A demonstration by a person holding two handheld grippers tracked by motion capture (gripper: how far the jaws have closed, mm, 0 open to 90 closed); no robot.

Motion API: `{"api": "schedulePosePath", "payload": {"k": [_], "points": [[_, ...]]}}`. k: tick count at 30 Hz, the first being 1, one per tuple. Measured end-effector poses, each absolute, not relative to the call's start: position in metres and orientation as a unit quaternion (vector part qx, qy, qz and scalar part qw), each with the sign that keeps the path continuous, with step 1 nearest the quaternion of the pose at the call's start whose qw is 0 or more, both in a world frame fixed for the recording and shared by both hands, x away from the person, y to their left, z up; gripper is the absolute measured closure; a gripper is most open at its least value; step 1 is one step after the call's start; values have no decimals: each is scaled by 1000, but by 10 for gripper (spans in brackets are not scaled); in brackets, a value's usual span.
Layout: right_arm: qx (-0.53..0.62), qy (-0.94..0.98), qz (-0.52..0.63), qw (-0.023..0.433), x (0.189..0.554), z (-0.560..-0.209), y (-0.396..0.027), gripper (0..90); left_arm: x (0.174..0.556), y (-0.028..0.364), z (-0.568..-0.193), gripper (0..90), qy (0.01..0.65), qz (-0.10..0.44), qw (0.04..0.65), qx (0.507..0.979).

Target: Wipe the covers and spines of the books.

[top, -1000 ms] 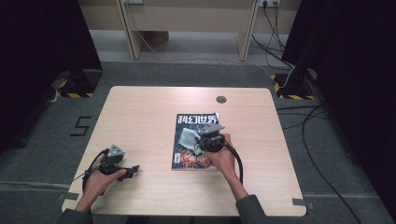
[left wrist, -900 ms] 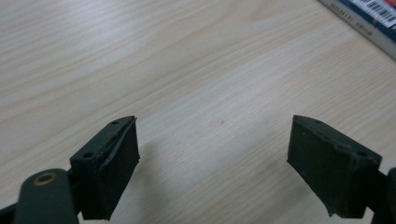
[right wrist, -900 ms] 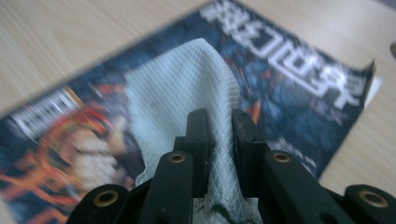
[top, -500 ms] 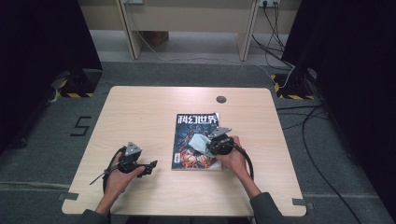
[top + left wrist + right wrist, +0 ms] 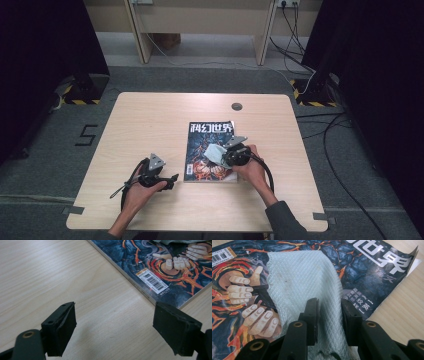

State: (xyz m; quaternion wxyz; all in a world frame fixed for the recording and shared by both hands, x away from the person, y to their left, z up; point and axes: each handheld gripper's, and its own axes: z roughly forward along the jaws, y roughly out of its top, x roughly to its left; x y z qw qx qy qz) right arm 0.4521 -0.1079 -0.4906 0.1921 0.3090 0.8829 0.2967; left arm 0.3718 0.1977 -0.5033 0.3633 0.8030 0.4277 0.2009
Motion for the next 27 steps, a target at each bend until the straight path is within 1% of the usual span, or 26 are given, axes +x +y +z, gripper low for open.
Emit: {"api": "schedulePosePath", "payload": {"k": [6, 9, 14, 20, 23, 27], "points": [[325, 871, 322, 179, 452, -494, -115, 698, 380, 186, -500, 183, 417, 203, 374, 803], [332, 867, 330, 169, 453, -495, -118, 695, 385, 180, -501, 183, 414, 199, 367, 809], [329, 869, 326, 175, 452, -495, -116, 694, 386, 170, -502, 182, 400, 191, 368, 817], [335, 868, 325, 171, 450, -494, -118, 690, 388, 168, -499, 182, 401, 201, 375, 811], [342, 862, 335, 166, 449, -496, -122, 690, 391, 167, -497, 182, 405, 197, 383, 806], [347, 860, 338, 163, 447, -496, -125, 687, 393, 162, -497, 181, 400, 199, 378, 811]]}}
